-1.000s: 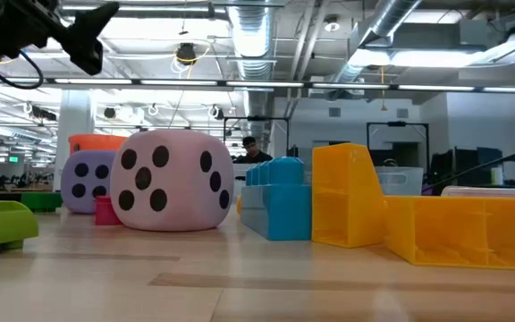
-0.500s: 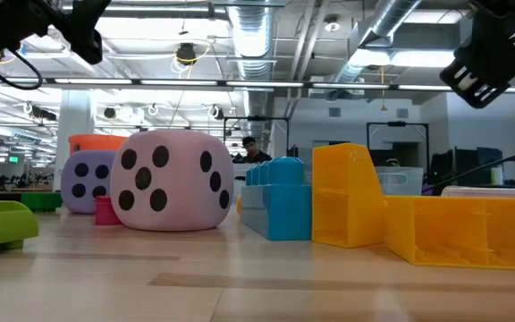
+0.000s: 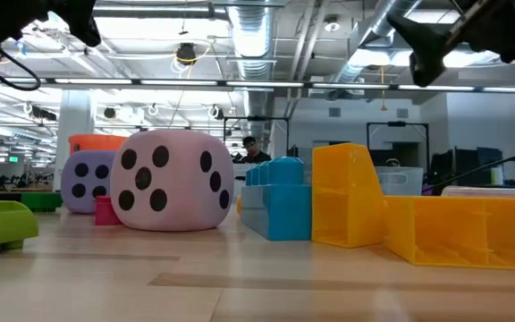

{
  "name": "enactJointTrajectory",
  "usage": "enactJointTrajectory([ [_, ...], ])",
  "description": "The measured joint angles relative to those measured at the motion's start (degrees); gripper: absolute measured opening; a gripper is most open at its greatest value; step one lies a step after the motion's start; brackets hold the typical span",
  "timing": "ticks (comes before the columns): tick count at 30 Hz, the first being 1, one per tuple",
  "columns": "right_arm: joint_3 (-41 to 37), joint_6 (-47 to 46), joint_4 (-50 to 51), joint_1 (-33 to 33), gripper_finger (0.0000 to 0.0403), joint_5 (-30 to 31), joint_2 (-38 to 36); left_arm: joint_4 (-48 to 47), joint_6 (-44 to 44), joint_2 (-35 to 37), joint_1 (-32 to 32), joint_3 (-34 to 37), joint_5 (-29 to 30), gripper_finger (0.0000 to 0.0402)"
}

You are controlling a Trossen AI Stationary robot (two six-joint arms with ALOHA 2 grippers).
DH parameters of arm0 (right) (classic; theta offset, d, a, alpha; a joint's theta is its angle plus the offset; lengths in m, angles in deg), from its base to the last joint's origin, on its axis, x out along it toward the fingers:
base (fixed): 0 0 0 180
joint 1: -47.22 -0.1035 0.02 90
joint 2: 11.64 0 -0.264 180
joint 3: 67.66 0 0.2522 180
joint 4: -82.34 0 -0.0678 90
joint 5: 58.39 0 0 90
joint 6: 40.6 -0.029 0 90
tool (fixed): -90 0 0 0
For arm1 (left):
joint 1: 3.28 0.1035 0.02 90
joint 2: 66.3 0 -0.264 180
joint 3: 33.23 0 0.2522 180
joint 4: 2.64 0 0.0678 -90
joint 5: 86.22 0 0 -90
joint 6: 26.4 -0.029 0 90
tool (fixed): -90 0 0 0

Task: Pick & Place Toys
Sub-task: Put the red deck of cards into the right transparent bin

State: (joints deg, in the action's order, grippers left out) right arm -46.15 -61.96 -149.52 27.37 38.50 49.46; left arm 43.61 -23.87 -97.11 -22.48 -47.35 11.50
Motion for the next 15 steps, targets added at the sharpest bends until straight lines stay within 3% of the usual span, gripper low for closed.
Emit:
enactJointTrajectory([
  [6,0.03,0.52,-2.09,1.28,0.032,1.08,0.0,-0.87,-0.73,0.0,0.0,0.0,2.69,0.0264],
  [10,3.45,-0.07,4.91,0.74,0.032,3.58,0.11,-1.8,-0.71,0.0,0.0,0.0,7.71,0.0264],
  [12,7.51,1.33,11.91,-0.63,0.032,9.73,0.1,-2.01,-0.68,0.0,0.0,0.0,9.71,0.0264],
  [15,16.07,5.2,29.74,-3.54,0.032,25.89,0.13,-2.13,-0.62,0.0,0.0,0.0,11.0,0.0264],
])
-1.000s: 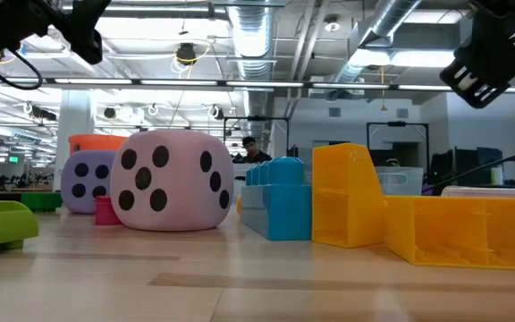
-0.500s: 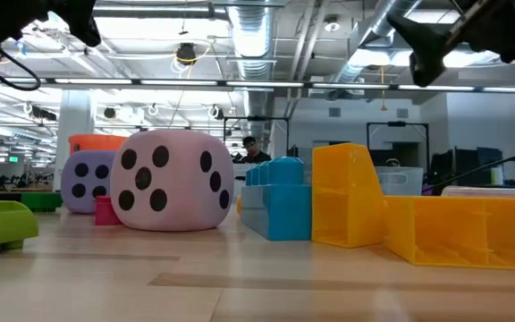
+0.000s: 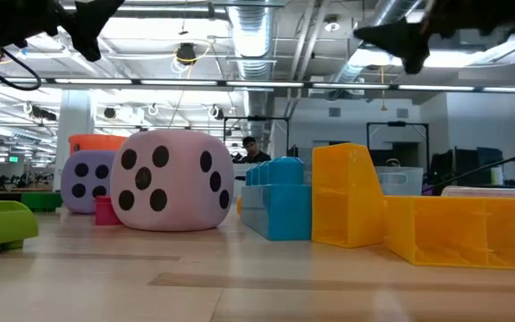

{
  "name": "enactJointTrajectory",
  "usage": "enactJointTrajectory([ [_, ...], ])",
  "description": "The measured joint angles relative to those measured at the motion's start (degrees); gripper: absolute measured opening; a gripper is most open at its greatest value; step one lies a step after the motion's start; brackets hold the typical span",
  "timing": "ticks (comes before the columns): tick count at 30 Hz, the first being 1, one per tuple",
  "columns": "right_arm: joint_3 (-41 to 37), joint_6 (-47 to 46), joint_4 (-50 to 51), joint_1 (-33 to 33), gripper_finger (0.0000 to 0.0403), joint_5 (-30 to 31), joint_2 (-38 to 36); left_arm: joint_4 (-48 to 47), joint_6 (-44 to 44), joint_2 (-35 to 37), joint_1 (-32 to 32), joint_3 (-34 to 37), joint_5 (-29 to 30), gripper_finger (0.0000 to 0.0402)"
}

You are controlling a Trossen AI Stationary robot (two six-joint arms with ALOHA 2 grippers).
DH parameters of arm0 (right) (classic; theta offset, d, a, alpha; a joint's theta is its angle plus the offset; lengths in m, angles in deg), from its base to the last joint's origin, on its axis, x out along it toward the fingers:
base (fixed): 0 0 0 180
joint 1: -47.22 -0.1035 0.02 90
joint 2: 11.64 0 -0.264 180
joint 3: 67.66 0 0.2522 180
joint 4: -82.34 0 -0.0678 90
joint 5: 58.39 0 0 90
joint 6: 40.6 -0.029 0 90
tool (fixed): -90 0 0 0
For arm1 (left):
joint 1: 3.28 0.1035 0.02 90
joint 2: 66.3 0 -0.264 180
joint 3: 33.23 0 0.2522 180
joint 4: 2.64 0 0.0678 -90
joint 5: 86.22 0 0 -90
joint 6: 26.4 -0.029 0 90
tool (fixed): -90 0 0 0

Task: Pick & Place Toys
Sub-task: Put the red deck of cards into the right transparent bin

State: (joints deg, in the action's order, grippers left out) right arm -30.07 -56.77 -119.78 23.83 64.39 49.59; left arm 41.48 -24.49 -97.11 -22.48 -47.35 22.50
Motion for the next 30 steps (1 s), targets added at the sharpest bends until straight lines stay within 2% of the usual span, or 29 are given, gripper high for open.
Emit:
enactJointTrajectory([
  [2,6.67,0.17,12.41,-1.99,0.032,11.39,0.32,0.0,0.02,0.0,0.0,0.0,0.07,0.0264],
  [4,12.72,-3.95,21.52,-4.31,0.032,23.11,2.64,-0.02,0.02,-0.01,0.0,0.0,0.08,0.0264],
  [6,17.52,-7.01,29.52,-7.43,0.032,31.9,5.17,-0.04,0.03,0.0,0.0,0.0,0.09,0.0264],
  [9,24.87,-10.91,36.58,-11.64,0.032,38.46,9.39,-0.34,0.04,-0.02,0.0,0.0,0.22,0.0264],
  [12,31.42,-16.23,45.88,-14.93,0.032,39.26,12.82,-0.67,0.04,-0.02,0.0,0.0,0.22,0.0264],
  [14,36.24,-23.62,53.42,-16.23,0.032,37.64,14.18,-0.94,0.06,0.0,0.0,0.0,0.48,0.0264],
  [16,41.09,-31.69,65.37,-17.04,0.032,32.48,15.13,-0.98,0.04,-0.02,0.0,0.0,0.61,0.0264],
  [21,52.34,-60.29,104.48,-14.4,0.032,5.47,16.69,-0.96,-0.03,0.0,0.0,0.0,1.33,0.0264],
  [24,54.74,-76.41,123.17,-11.84,0.032,-7.02,17.73,-0.91,-0.13,0.0,0.04,0.0,1.51,0.0264],
  [26,54.46,-82.88,126.51,-10.53,0.032,-11.54,17.45,-0.79,-0.46,0.0,0.33,-0.01,1.85,0.0264],
  [30,52.32,-83.12,119.55,-8.95,0.032,-12.76,15.89,-0.59,-1.49,0.03,1.29,-1.03,2.98,0.0264],
])
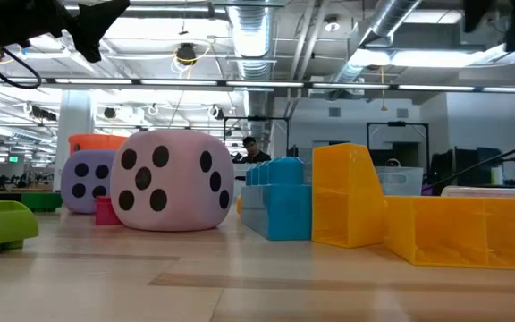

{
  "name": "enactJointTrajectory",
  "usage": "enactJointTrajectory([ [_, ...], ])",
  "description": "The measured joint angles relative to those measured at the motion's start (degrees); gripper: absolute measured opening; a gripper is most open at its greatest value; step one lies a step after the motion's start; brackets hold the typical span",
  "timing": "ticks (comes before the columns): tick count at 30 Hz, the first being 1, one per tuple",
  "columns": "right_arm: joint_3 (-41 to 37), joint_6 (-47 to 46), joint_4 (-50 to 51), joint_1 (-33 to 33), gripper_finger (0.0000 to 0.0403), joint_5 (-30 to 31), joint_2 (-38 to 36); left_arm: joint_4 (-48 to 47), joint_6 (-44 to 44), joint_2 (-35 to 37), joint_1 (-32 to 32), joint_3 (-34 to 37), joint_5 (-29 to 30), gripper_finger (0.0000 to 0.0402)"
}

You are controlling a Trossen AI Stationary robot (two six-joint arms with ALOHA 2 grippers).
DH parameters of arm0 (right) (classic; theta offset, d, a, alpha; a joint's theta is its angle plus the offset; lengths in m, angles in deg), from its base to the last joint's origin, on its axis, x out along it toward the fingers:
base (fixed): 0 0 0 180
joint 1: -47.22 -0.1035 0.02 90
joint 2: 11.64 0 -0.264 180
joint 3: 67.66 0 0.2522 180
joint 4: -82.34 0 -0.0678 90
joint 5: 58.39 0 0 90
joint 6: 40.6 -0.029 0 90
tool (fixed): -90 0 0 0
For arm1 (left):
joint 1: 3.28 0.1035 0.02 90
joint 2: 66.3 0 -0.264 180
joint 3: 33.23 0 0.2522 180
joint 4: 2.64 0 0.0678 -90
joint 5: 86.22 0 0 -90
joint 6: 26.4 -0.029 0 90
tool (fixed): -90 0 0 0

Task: Pick & Place Toys
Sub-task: Put the red deck of cards into the right transparent bin

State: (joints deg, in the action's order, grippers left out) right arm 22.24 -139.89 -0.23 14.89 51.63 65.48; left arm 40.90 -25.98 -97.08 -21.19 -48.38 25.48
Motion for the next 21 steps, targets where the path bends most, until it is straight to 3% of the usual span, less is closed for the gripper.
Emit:
enactJointTrajectory([
  [9,-3.22,-9.92,1.4,0.91,0.032,-10.87,4.97,0.7,-0.21,0.04,2.05,-0.85,0.82,0.0264],
  [17,-3.3,-14.78,-2.48,1.02,0.032,-11.48,13.05,10.63,-4.98,0.04,6.41,-0.87,0.95,0.0264],
  [21,-3.29,-14.94,-5.26,1.0,0.032,-15.06,17.52,12.66,-5.24,0.02,7.56,-0.87,0.95,0.0264],
])
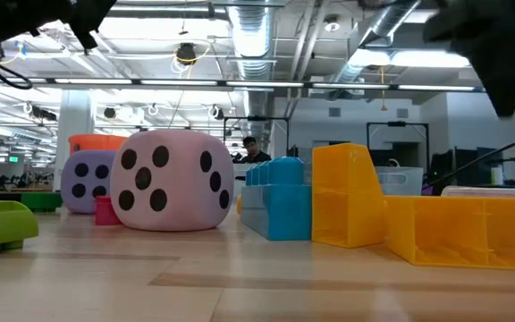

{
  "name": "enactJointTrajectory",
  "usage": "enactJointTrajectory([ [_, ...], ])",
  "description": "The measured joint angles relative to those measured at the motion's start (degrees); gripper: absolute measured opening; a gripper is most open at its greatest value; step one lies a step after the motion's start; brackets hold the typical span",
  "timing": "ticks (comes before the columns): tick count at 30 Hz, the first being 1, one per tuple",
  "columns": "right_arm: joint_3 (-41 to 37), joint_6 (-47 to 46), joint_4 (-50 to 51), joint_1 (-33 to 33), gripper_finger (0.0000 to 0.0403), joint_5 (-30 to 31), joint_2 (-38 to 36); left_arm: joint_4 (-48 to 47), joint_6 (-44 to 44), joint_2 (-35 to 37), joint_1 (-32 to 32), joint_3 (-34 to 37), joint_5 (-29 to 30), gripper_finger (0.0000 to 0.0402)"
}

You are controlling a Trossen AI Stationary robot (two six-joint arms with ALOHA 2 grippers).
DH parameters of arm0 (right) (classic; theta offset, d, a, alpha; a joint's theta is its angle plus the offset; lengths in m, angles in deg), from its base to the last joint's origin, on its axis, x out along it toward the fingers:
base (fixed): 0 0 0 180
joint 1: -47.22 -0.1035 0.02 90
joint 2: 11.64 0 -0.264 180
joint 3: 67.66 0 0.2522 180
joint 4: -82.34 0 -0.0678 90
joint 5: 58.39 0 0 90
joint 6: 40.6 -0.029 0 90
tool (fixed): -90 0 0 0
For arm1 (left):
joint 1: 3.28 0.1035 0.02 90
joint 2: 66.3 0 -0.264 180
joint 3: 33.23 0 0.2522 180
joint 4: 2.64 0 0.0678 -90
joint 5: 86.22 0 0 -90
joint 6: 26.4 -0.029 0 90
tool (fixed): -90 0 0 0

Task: Pick & Place Toys
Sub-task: Put the red deck of cards into the right transparent bin

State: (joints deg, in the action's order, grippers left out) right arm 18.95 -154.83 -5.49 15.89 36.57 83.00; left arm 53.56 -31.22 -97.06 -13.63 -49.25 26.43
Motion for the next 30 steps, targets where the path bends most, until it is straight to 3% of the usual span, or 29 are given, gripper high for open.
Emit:
enactJointTrajectory([
  [5,-0.03,-4.16,1.67,-0.64,0.032,-6.13,5.14,4.34,-0.18,0.0,1.58,0.0,-0.05,0.0264],
  [10,-0.03,-9.11,1.1,-1.92,0.032,-8.14,8.24,5.6,-0.84,-0.09,2.93,0.0,-0.09,0.0264],
  [23,0.03,-14.83,-2.16,-2.4,0.0319,-5.93,8.82,6.02,-1.83,0.0,4.94,0.0,-0.15,0.0264],
  [30,0.03,-16.27,-1.93,-1.64,0.0297,-4.66,8.82,4.28,-0.73,-0.07,4.93,0.0,-0.46,0.0264],
])
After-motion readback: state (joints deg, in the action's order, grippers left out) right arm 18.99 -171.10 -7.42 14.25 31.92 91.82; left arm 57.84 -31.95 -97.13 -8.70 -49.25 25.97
